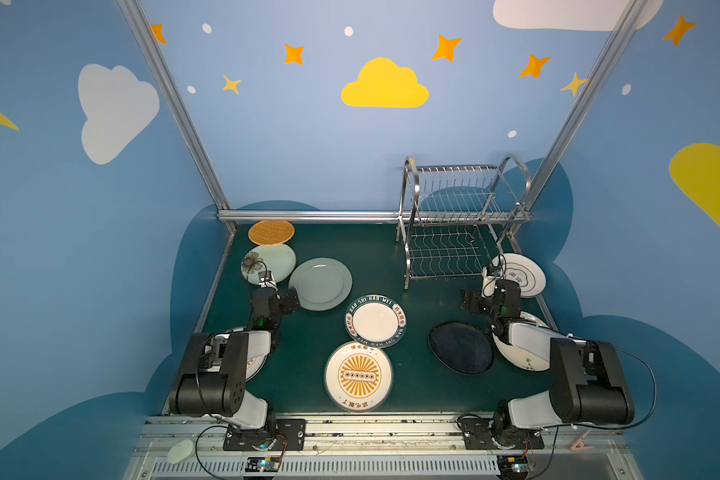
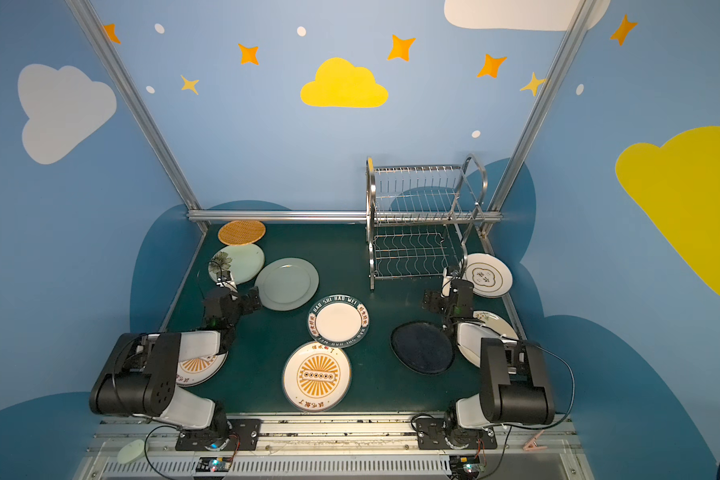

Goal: Load the plates into the dish rack

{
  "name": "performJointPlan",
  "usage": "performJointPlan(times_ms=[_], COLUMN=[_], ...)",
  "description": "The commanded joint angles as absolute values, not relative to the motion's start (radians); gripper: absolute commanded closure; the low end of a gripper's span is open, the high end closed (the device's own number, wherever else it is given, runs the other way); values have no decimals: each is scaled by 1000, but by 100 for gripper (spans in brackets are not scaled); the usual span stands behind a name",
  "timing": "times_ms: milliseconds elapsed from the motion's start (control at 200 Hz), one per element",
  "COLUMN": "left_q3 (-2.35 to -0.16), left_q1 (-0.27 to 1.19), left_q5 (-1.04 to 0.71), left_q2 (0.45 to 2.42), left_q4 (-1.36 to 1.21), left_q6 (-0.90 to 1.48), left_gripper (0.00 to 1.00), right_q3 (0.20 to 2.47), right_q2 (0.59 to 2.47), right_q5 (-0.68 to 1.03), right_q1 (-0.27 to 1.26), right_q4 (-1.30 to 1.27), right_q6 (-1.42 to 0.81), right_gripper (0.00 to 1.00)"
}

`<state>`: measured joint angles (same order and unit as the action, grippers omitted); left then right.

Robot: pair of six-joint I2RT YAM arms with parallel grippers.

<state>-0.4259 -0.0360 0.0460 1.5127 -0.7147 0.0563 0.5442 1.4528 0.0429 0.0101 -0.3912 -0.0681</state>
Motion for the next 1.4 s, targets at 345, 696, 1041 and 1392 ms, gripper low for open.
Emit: performJointPlan(times_ms=[345, 696, 1041, 1392], left_q3=[-638, -665, -688, -705], left_q1=[-51, -159, -45, 3], left_q5=[216, 13, -481, -592], left_q2=[1092, 622, 824, 961], left_q4=[11, 423, 369, 298], left_q6=[365, 806, 566, 548], left_gripper=[0, 0, 0, 0], right_q3=[667, 740, 925, 1293], right_q2=[1085, 1108, 1399, 1747], right_q5=[-297, 241, 192, -77], right_q1=[0, -2, 333, 556], right_q4=[27, -38, 42, 185], right_q6=[-477, -585, -352, -251], right_gripper=[8, 9, 16, 26])
